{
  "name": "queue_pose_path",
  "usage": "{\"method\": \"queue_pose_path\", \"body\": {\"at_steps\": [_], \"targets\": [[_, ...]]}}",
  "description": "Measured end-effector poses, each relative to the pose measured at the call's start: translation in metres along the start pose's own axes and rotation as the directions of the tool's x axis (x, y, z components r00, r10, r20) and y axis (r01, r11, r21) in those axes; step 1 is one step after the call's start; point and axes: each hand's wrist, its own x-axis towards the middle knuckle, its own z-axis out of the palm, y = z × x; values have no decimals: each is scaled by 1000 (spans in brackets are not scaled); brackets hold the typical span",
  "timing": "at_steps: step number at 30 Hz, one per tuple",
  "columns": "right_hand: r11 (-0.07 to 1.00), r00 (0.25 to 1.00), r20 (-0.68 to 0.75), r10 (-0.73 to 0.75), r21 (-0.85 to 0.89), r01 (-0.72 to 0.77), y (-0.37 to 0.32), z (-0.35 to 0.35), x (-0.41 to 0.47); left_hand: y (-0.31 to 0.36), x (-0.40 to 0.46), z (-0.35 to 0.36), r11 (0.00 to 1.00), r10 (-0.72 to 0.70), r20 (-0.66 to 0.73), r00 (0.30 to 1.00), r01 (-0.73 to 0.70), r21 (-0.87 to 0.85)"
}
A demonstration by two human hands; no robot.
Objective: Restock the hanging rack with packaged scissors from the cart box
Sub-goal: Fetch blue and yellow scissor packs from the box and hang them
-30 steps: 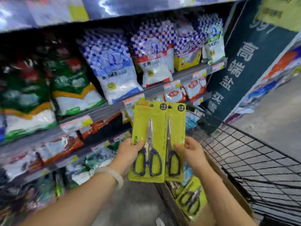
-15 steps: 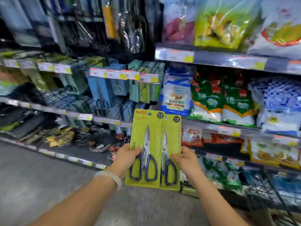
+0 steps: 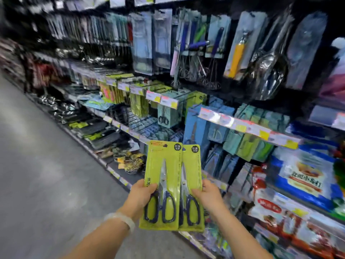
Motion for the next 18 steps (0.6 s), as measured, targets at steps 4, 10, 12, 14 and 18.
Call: {"method": "queue_pose_path", "body": {"at_steps": [4, 10, 12, 14, 18], "targets": [[1000, 1000, 8, -8, 23, 8, -29, 13, 71, 32, 56, -10, 1000, 3, -37, 999, -3, 13], [1000, 999, -33, -8, -13, 8, -60, 34, 179, 70, 131, -24, 1000, 6, -42, 999, -5, 21], [999, 1000, -29, 12, -50, -14, -66, 45, 205, 75, 151, -29, 999, -5, -34, 999, 6, 37], [999, 999, -31, 8, -48, -10, -73, 55, 227, 79, 168, -33, 999, -25, -28, 999, 25, 25], [995, 996, -65, -53, -90, 47, -95, 65, 260, 90, 196, -37, 999, -35, -23, 999, 35, -8]]}}
